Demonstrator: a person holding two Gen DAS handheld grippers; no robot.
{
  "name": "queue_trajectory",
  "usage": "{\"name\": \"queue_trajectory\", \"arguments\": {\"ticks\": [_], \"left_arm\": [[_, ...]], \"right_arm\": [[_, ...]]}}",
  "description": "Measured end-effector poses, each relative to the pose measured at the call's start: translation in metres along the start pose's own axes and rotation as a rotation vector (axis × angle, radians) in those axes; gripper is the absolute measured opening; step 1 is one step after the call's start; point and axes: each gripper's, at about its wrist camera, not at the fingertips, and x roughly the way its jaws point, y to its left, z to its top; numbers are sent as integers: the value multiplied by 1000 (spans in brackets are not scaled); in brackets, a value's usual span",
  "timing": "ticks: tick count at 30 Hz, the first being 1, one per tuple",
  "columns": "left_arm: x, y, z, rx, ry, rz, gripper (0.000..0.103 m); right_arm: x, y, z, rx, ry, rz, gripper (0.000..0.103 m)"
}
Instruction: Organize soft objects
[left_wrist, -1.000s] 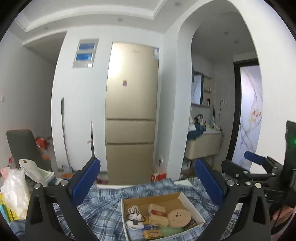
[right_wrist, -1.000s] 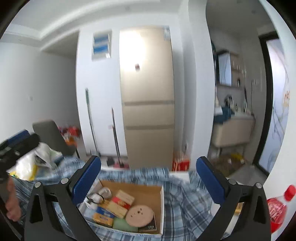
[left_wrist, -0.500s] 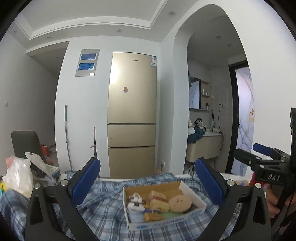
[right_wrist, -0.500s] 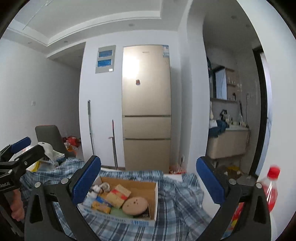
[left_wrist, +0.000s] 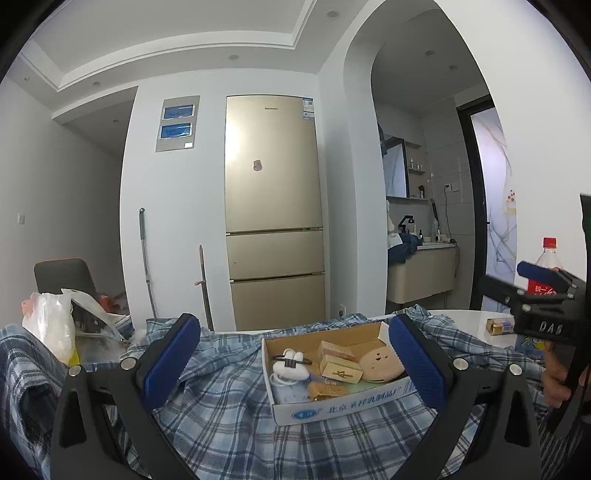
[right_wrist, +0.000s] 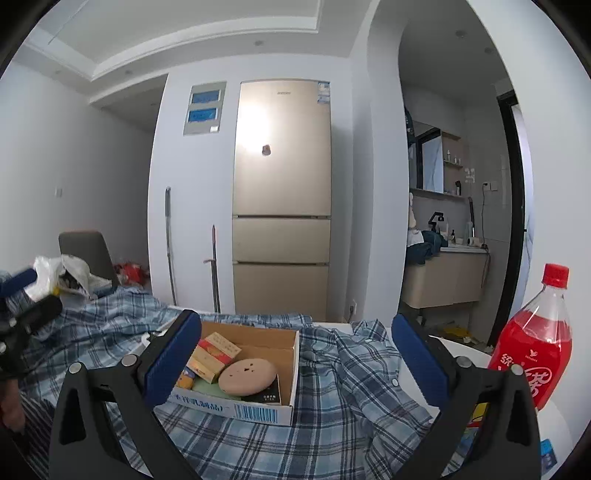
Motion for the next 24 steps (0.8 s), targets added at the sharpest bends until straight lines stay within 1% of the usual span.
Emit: {"name": "queue_trajectory", "arguments": {"ticks": [3, 10, 18, 24], "left_arm": [[2, -2, 0, 11, 7, 5, 103], [1, -6, -1, 32, 0, 15, 103], [6, -3, -2, 19, 27, 5, 103], [8, -3, -3, 10, 32, 8, 103]], "right_arm": [[4, 2, -3, -12, 15, -3, 103], [0, 3, -4, -23, -2, -4, 103], [-2, 6, -5, -31, -7, -2, 103], [0, 5, -4, -22, 8, 6, 103]]}}
